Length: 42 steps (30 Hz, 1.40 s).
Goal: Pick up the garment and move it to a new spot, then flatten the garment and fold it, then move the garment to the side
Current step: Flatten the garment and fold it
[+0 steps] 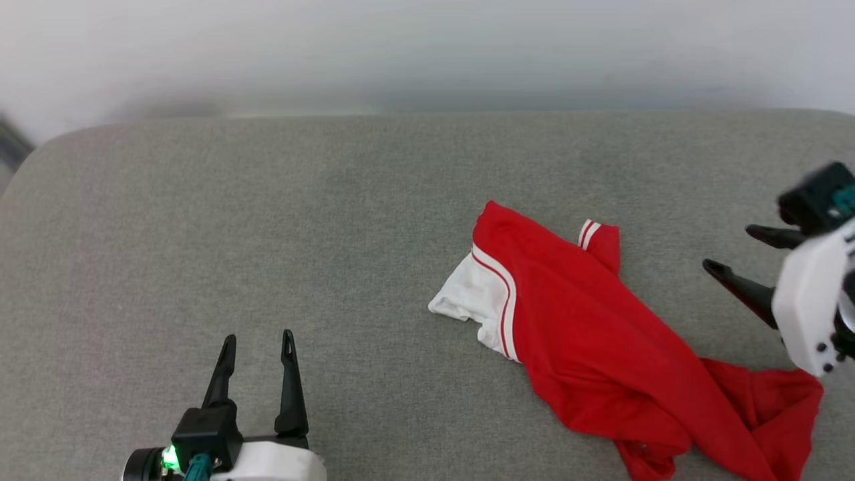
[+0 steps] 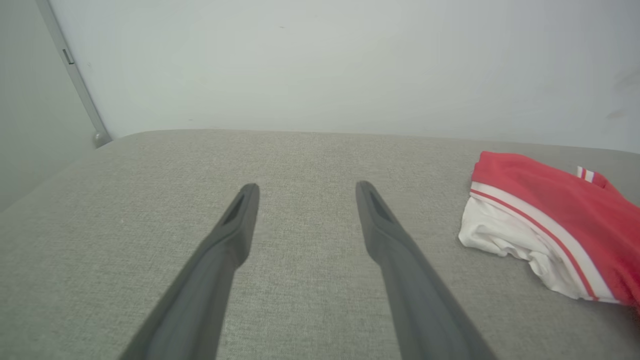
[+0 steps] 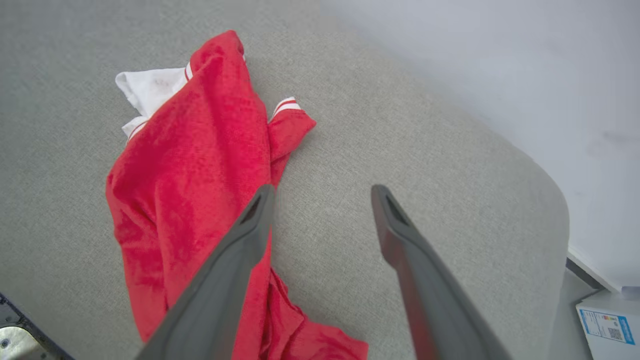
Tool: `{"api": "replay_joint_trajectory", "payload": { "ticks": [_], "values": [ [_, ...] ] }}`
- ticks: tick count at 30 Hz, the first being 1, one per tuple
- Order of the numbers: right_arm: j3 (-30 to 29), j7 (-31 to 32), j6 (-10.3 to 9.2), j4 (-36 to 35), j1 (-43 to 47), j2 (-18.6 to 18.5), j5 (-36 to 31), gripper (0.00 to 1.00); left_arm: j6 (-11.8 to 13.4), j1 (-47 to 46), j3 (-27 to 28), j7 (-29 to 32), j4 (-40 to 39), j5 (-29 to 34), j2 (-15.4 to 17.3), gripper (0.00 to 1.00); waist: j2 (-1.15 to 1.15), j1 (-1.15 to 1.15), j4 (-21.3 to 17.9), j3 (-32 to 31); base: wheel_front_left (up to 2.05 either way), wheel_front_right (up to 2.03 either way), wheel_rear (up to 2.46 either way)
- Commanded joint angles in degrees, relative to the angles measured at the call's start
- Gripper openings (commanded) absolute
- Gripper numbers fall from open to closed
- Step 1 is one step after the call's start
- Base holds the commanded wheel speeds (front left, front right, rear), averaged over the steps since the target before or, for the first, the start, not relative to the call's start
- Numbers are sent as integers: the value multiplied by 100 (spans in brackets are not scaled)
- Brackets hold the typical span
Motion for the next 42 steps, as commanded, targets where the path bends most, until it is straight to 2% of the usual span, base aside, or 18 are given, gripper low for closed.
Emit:
{"api": "replay_joint_trajectory", "payload": {
  "ticks": [1, 5, 8, 12, 17, 18, 19, 21, 25, 31, 35, 36, 39, 42],
  "values": [
    [65, 85, -4, 24, -166, 18, -18, 100, 12, -90, -14, -15, -3, 0, -6, 100, 0, 0, 85, 106, 0, 0, 0],
    [778, 728, -4, 459, -998, 352, 123, 100, 26, -245, -64, -15, -1, -47, -5, 100, 0, 0, 206, 361, 0, 0, 0],
    [1310, 964, -4, 1012, -1517, 626, 146, 100, 44, -377, -126, -15, 16, -78, -6, 100, 0, 0, 312, 540, 0, 0, 0],
    [1930, 930, -3, 1839, -1833, 1032, 208, 100, 77, -517, -185, -15, 41, -130, -5, 100, 0, 0, 450, 720, 0, 0, 0],
    [2631, 606, -3, 2682, -1701, 1379, 338, 100, 109, -602, -187, -15, 72, -153, -6, 100, 0, 0, 541, 811, 0, 0, 0],
    [2918, 284, -3, 2966, -1630, 1456, 489, 60, 120, -575, -147, -15, 83, -161, -6, 100, 0, 0, 515, 794, 0, 0, 0],
    [2959, 136, -2, 3014, -1692, 1443, 504, 0, 126, -555, -124, -15, 93, -159, -6, 100, 0, 0, 482, 778, 0, 0, 0],
    [2983, -225, -4, 3044, -1889, 1314, 476, 0, 97, -540, -98, -15, 120, -140, -6, 100, 0, 0, 426, 731, 0, 0, 0],
    [2656, -822, -4, 3096, -2057, 1119, 878, 0, 62, -511, -3, -15, 136, -93, -5, 100, 0, 0, 303, 613, 0, 0, 0],
    [2555, -1047, -4, 3385, -1751, 729, 1120, 0, 45, -505, -34, -15, 88, -72, -5, 100, 0, 0, 257, 567, 0, 0, 0],
    [2641, -1029, -4, 3683, -1508, 709, 1170, 0, 56, -523, -56, -15, 74, -60, -6, 100, 0, 0, 252, 587, 0, 0, 0],
    [2626, -1108, -4, 3730, -1482, 750, 1178, 100, 50, -526, -55, -15, 83, -49, -5, 100, 0, 0, 247, 582, 0, 0, 0],
    [2541, -1482, -3, 3776, -1465, 853, 1127, 100, 10, -506, -2, -15, 116, 8, -5, 100, 0, 0, 193, 510, 0, 0, 0],
    [2452, -2125, -4, 3765, -1614, 758, 741, 100, -95, -572, 89, -15, 136, 109, -5, 100, 0, 0, 136, 380, 0, 0, 0]
  ]
}}
